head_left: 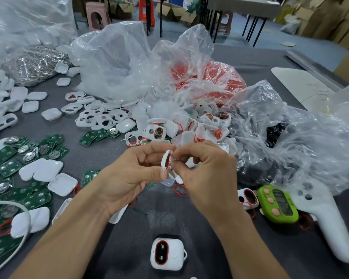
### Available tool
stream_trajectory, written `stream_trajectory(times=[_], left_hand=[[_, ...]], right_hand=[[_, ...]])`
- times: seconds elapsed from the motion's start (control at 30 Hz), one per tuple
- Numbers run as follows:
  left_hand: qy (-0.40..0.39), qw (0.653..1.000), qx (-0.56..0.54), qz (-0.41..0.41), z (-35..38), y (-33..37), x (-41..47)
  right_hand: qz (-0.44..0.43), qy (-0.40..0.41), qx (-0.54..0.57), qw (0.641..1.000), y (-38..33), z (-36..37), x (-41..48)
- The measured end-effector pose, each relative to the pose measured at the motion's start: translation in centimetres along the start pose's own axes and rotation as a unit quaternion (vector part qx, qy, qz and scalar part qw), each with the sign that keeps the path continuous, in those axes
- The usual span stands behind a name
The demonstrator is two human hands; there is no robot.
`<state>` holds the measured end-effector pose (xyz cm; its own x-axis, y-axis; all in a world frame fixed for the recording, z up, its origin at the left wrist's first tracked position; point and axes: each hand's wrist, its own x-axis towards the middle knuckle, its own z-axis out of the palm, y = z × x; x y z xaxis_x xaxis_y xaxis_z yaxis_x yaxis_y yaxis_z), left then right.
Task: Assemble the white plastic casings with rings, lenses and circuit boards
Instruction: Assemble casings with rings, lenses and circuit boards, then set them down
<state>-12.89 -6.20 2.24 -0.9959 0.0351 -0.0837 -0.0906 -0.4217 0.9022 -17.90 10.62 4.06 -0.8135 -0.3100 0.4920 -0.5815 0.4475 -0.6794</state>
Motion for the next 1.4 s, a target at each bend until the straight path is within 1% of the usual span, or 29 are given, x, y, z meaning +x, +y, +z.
stream_trajectory(times=[0.17,0.3,0.57,0.67,0.77,0.8,0.87,0.93,1.0,1.2,1.4], left_hand=[[-0.02,0.999,-0.015,-0.025,0.0,0.4,-0.1],[-0.013,0.999,-0.023,-0.031,0.1,0.4,-0.2],[-0.003,0.997,-0.07,-0.02,0.4,0.5,-0.2],[-0.002,0.996,-0.09,-0.008,0.6,0.4,-0.3],[0.024,0.996,-0.084,-0.006,0.7,0.4,-0.1],[0.03,0.996,-0.086,-0.007,0.7,0.4,-0.1],[0.03,0.995,-0.096,-0.005,0.6,0.6,-0.1],[0.019,0.994,-0.109,-0.002,0.6,0.6,-0.1],[0.012,0.993,-0.113,-0.004,0.8,0.7,-0.1],[0.005,0.994,-0.104,-0.02,0.7,0.6,0.0],[-0.004,0.995,-0.096,-0.02,0.7,0.5,0.0]], right_hand=[[-0.03,0.024,-0.006,0.999,-0.1,-0.1,-0.2],[-0.057,0.026,-0.015,0.998,-0.2,-0.2,-0.4],[-0.041,0.045,0.023,0.998,0.1,0.1,-0.2],[-0.006,0.036,0.069,0.997,0.1,0.0,0.0],[0.062,-0.013,0.182,0.981,0.2,-0.4,0.3],[0.082,-0.03,0.208,0.974,0.2,-0.6,0.5],[0.112,-0.062,0.224,0.966,0.5,-0.7,0.6],[0.134,-0.085,0.222,0.962,0.7,-0.5,0.6],[0.139,-0.092,0.213,0.963,0.6,-0.3,0.5],[0.078,-0.074,0.145,0.984,0.5,-0.4,0.4],[0.072,-0.074,0.135,0.985,0.4,-0.6,0.4]])
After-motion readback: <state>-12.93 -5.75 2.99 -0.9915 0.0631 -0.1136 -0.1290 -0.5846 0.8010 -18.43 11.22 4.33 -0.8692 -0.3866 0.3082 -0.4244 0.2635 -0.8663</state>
